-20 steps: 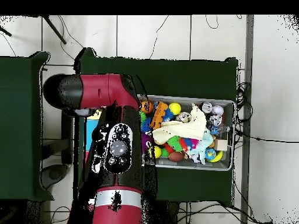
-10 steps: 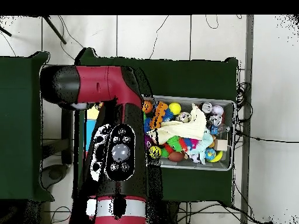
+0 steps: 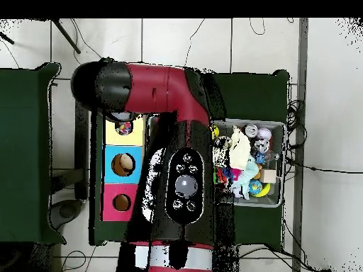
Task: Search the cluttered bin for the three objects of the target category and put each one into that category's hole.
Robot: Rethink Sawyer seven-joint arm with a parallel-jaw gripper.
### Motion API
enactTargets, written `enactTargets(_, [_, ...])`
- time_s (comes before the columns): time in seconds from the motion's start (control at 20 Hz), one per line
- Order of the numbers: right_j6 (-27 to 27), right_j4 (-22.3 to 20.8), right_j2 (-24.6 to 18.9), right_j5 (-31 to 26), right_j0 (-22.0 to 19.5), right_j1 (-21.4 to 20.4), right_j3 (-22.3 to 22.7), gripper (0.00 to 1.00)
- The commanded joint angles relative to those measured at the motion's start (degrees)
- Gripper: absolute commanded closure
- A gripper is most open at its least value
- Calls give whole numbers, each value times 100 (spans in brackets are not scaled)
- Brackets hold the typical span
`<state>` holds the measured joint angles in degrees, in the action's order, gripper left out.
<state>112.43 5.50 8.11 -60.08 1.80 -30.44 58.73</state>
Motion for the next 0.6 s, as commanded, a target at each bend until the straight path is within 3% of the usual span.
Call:
enactTargets(0.05, [-549,-19,-572,-841,-548,-193,-119,0])
enactTargets(0.6, [-1338,-325,-835,-232,-1060,-193,333,0])
